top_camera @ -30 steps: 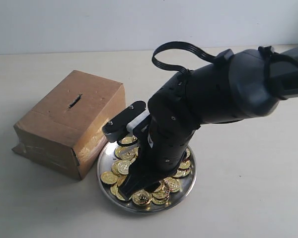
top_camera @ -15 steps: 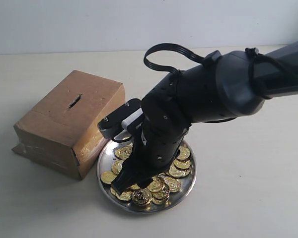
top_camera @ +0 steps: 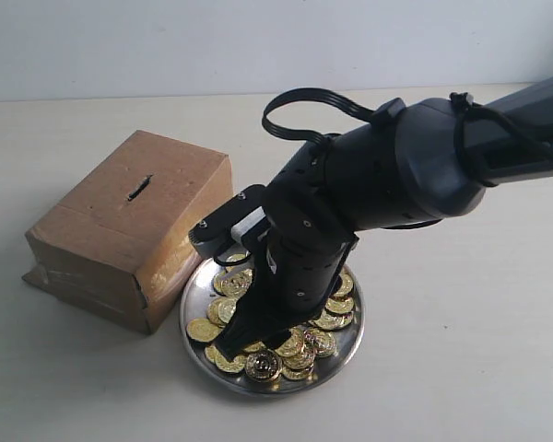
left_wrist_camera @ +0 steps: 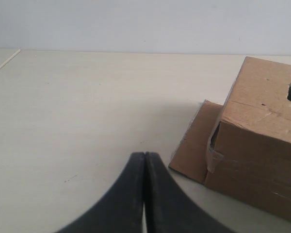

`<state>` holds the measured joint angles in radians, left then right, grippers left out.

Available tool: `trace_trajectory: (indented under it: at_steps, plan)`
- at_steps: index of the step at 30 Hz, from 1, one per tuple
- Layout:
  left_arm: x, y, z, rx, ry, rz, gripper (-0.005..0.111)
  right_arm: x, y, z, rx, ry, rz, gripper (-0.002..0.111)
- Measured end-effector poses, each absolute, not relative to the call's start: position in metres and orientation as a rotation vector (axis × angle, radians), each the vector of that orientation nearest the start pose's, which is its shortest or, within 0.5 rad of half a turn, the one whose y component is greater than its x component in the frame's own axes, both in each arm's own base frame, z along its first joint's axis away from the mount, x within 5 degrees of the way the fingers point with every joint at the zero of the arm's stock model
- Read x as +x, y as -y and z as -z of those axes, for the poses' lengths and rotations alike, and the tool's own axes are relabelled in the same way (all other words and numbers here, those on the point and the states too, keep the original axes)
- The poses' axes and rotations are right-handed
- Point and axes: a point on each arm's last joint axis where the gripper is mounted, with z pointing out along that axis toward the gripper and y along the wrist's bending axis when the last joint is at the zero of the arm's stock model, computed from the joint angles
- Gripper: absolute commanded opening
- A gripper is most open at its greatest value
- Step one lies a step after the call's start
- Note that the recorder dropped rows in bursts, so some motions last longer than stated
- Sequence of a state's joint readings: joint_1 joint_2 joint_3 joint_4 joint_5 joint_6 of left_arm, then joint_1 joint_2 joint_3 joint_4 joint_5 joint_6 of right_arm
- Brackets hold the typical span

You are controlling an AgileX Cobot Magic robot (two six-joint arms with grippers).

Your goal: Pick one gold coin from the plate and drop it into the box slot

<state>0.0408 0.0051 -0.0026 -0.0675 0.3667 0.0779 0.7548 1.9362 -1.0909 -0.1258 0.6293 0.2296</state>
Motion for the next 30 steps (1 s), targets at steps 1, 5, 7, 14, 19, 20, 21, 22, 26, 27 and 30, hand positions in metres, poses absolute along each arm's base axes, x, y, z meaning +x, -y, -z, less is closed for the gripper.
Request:
trace_trajectory:
  at_steps: [1, 5, 7, 14, 19, 20, 21, 22, 26, 27, 30]
  plan:
    - [0.0532, 0.0000, -0.1809, -0.007, -1.852, -0.016, 0.000, 0.2601, -0.2354, -0.1273, -0.898, -2.802, -0.018, 0.053]
    - [0.0532, 0.0000, -0.1809, -0.007, -1.852, -0.016, 0.000, 0.2599, -0.2351, -0.1272, -0.896, -2.807, -0.015, 0.053]
    - [0.0532, 0.0000, -0.1809, -0.007, -1.852, -0.016, 0.000, 0.2595, -0.2347, -0.1272, -0.897, -2.812, -0.011, 0.053]
    - [0.0532, 0.0000, -0.1809, -0.007, -1.852, -0.016, 0.000, 0.2582, -0.2331, -0.1268, -0.901, -2.831, 0.007, 0.053]
    - [0.0532, 0.0000, -0.1809, -0.007, -1.852, -0.016, 0.000, 0.2580, -0.2330, -0.1268, -0.902, -2.833, 0.009, 0.053]
    - [0.0532, 0.0000, -0.1809, -0.007, -1.852, -0.016, 0.000, 0.2580, -0.2330, -0.1268, -0.902, -2.833, 0.009, 0.053]
    - [0.0532, 0.0000, -0.1809, -0.007, -1.852, -0.016, 0.000, 0.2580, -0.2330, -0.1268, -0.902, -2.833, 0.009, 0.053]
    - [0.0532, 0.0000, -0.1809, -0.007, -1.852, -0.016, 0.000, 0.2580, -0.2330, -0.1268, -0.902, -2.833, 0.009, 0.053]
    - [0.0532, 0.0000, -0.1809, -0.007, -1.852, -0.016, 0.000, 0.2570, -0.2318, -0.1267, -0.905, -2.849, 0.023, 0.053]
    - [0.0532, 0.0000, -0.1809, -0.007, -1.852, -0.016, 0.000, 0.2566, -0.2313, -0.1266, -0.907, -2.854, 0.028, 0.053]
    - [0.0532, 0.0000, -0.1809, -0.007, -1.852, -0.016, 0.000, 0.2561, -0.2308, -0.1265, -0.908, -2.861, 0.035, 0.053]
